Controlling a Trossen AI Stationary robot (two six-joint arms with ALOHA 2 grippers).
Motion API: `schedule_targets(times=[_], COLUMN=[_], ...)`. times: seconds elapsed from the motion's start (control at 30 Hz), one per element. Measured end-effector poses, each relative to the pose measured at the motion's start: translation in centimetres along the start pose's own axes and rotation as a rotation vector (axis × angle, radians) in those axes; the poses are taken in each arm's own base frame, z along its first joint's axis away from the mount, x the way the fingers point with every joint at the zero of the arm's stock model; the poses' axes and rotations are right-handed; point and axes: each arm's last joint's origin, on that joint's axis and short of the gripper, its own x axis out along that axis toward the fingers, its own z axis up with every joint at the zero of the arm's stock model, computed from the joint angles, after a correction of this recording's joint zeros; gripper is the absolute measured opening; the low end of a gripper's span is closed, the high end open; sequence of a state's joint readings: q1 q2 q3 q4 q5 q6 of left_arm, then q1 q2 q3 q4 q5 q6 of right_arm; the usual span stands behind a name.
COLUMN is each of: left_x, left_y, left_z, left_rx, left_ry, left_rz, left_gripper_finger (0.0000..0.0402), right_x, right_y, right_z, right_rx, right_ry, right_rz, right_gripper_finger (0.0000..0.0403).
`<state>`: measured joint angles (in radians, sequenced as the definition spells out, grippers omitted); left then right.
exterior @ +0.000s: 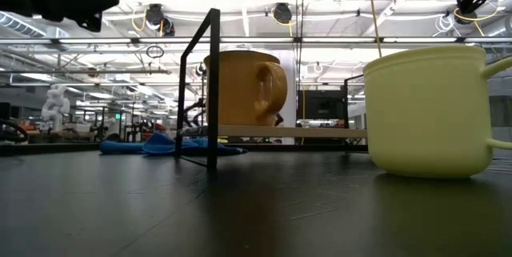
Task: Stack small to large cups/mugs on shelf
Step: Put the yellow mug on the shelf
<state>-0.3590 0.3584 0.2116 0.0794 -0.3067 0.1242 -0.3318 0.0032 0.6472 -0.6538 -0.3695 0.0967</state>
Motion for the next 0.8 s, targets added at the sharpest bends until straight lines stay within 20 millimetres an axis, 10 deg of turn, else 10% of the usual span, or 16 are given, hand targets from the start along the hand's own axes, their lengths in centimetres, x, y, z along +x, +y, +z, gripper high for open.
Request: schedule_targets(times=[0.8], left_x=[0.5], left_y=[1.4], left_z=[-2.5], left_rx=[-0.148], left_ry=[0.057], left_rz=[0.073], left_gripper_finger=[0.0001], right_x=[0.9], right_y=[-0.4], right_z=[-0.7], right_rx=[0.04], right_ry=[0.032], right_rz=[-0.003], right_gripper_finger=[0.0])
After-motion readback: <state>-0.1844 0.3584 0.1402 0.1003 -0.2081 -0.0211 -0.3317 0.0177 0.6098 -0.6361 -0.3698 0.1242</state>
